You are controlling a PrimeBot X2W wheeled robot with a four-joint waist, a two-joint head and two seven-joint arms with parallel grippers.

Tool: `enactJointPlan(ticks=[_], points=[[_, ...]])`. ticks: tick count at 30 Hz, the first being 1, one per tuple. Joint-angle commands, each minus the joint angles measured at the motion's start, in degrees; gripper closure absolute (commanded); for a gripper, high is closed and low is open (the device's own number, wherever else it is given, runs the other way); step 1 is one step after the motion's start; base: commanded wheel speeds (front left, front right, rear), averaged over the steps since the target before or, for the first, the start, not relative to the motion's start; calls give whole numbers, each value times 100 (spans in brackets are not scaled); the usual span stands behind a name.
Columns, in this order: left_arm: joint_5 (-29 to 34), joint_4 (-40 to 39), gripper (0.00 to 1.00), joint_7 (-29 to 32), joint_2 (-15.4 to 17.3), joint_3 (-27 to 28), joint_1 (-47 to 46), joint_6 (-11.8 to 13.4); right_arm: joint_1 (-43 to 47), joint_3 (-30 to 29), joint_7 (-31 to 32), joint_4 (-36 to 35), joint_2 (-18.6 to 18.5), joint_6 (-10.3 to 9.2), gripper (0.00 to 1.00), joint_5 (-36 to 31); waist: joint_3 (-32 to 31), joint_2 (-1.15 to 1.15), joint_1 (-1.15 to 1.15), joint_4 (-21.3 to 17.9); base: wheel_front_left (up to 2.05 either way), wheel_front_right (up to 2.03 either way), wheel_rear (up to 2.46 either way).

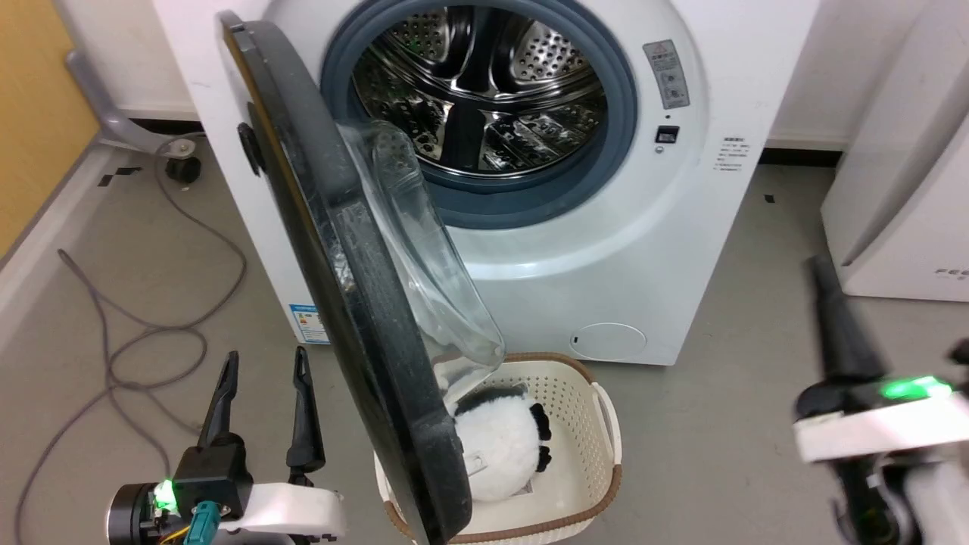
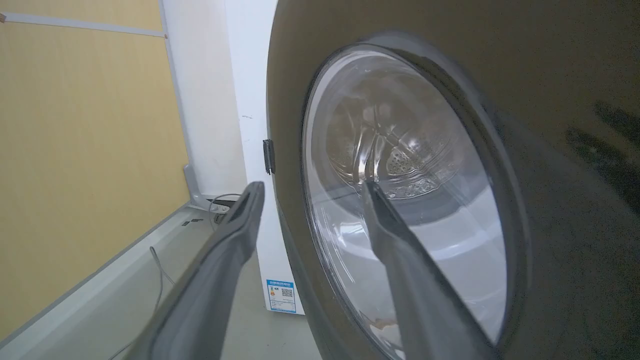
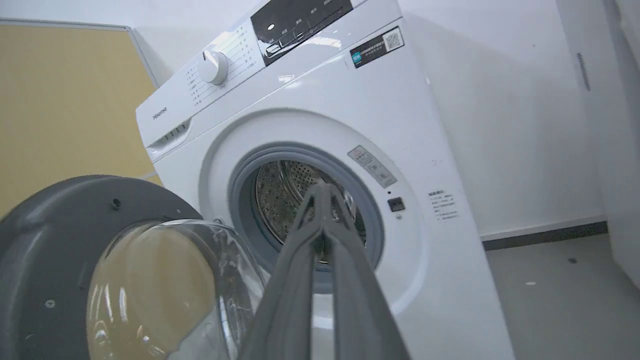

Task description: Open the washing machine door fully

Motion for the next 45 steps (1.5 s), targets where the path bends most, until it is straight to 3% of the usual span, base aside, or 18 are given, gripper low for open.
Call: enactJointPlan(ticks=[1,5,9,14,21,22,23,24,35,36,37,38,45], points=[[32,-17,0,-32,4,25,64,-7,31,-302,-22,-119,128,30,100,-473,17,0,0,-37,0,0,0],[26,-22,0,-32,4,39,41,-5,298,-1046,-25,-574,598,30,100,-2199,45,0,0,-90,0,0,0],[26,-20,0,-32,4,51,22,-14,589,-1257,-26,-818,823,30,100,-3489,64,0,0,-120,0,0,0],[26,-12,0,-32,4,31,6,-26,955,-1265,-26,-761,998,30,100,-4150,64,0,0,-117,0,0,0],[18,21,0,-32,4,25,-12,-56,1386,-1349,-27,-508,1134,30,100,-4298,45,0,0,-75,0,0,0],[17,26,0,-32,4,26,-13,-58,1415,-1369,-27,-459,1143,30,81,-4294,41,0,0,-72,0,0,0],[16,30,0,-32,4,28,-13,-60,1445,-1392,-27,-393,1150,30,50,-4297,36,0,0,-70,0,0,0],[16,34,0,-32,4,27,-9,-61,1467,-1406,-27,-325,1156,30,0,-4307,30,0,0,-69,0,0,0],[15,22,0,-32,4,59,11,-5,1513,-1383,-27,-143,1166,30,0,-4179,-46,0,0,-62,0,0,0],[22,9,15,-32,4,62,8,-3,1522,-1392,-27,-139,1166,30,0,-4171,-51,0,0,-59,0,0,0],[36,-36,64,-32,4,77,-10,5,1531,-1404,-27,-135,1166,30,0,-4165,-54,0,0,-53,0,0,0],[49,-85,100,-32,4,97,-28,12,1537,-1415,-27,-132,1166,30,0,-4162,-57,0,0,-50,0,0,0],[130,-567,100,-32,31,252,-320,28,1563,-1477,-27,-126,1167,30,0,-4144,-80,0,0,-5,0,0,0]])
